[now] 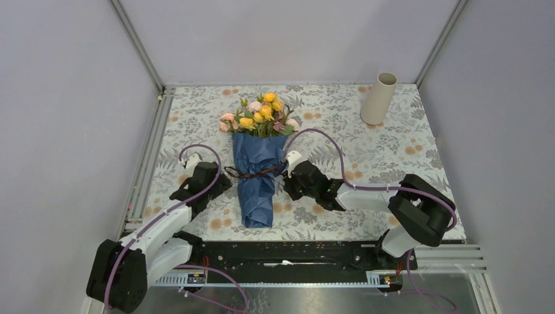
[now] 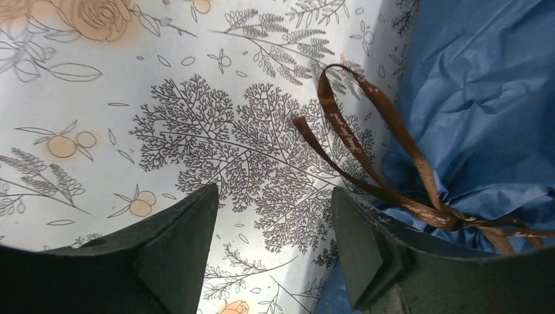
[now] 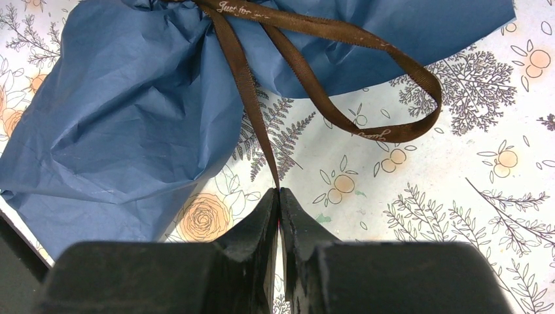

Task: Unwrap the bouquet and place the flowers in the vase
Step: Untie the ribbon from the wrapping paper.

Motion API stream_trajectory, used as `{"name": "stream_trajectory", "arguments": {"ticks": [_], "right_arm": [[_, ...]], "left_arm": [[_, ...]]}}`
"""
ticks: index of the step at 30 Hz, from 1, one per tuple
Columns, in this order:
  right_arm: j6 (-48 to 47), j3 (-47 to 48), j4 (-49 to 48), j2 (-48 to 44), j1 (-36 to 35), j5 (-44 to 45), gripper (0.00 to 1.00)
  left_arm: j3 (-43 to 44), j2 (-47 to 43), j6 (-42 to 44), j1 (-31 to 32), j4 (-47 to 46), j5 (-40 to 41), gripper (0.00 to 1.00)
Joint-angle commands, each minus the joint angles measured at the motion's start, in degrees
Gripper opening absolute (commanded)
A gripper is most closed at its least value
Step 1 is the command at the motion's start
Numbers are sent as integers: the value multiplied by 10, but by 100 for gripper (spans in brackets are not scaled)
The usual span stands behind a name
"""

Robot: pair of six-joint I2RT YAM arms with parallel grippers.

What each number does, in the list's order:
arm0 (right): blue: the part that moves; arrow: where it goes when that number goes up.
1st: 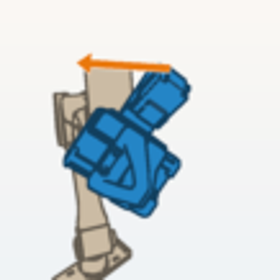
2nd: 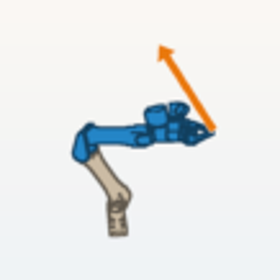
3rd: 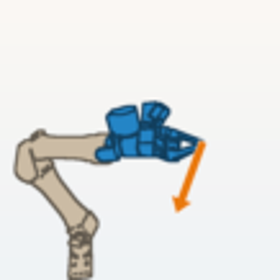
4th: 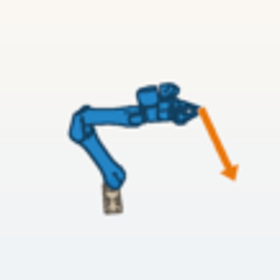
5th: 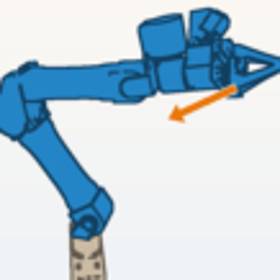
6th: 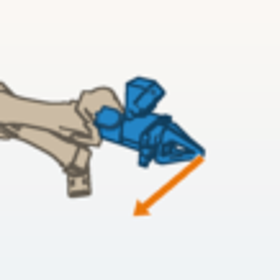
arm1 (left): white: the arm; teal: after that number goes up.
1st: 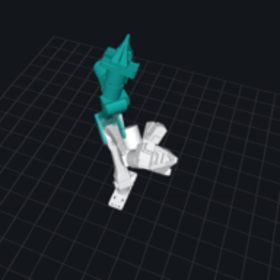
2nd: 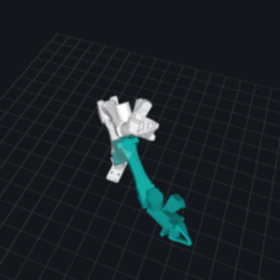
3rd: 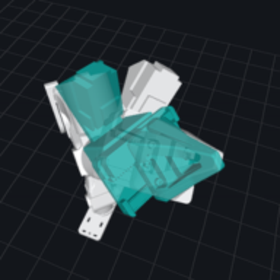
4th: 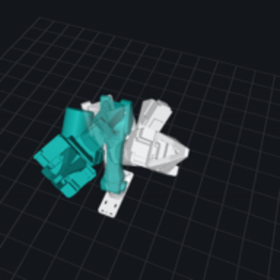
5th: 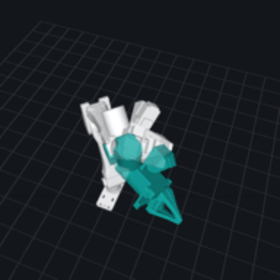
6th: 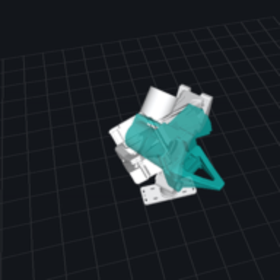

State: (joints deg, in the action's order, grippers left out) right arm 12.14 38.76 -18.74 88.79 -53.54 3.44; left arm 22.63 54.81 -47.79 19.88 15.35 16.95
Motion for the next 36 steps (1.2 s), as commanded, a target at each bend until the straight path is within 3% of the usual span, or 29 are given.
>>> {"name": "stream_trajectory", "arguments": {"ticks": [1, 11, 16, 36], "right_arm": [[4, 0, -26, -19, -5, -2, 11], [4, 1, -26, -13, -5, -6, 11], [4, 2, -27, -9, -5, -6, 11], [5, 2, -28, -8, -5, -7, 11]], "left_arm": [[-24, -8, -37, -2, -93, -42, 67], [-35, 39, -49, -3, -150, -31, 54], [-30, 61, -45, -3, -162, -21, 41], [-27, 110, -41, -4, -202, -17, 32]]}}
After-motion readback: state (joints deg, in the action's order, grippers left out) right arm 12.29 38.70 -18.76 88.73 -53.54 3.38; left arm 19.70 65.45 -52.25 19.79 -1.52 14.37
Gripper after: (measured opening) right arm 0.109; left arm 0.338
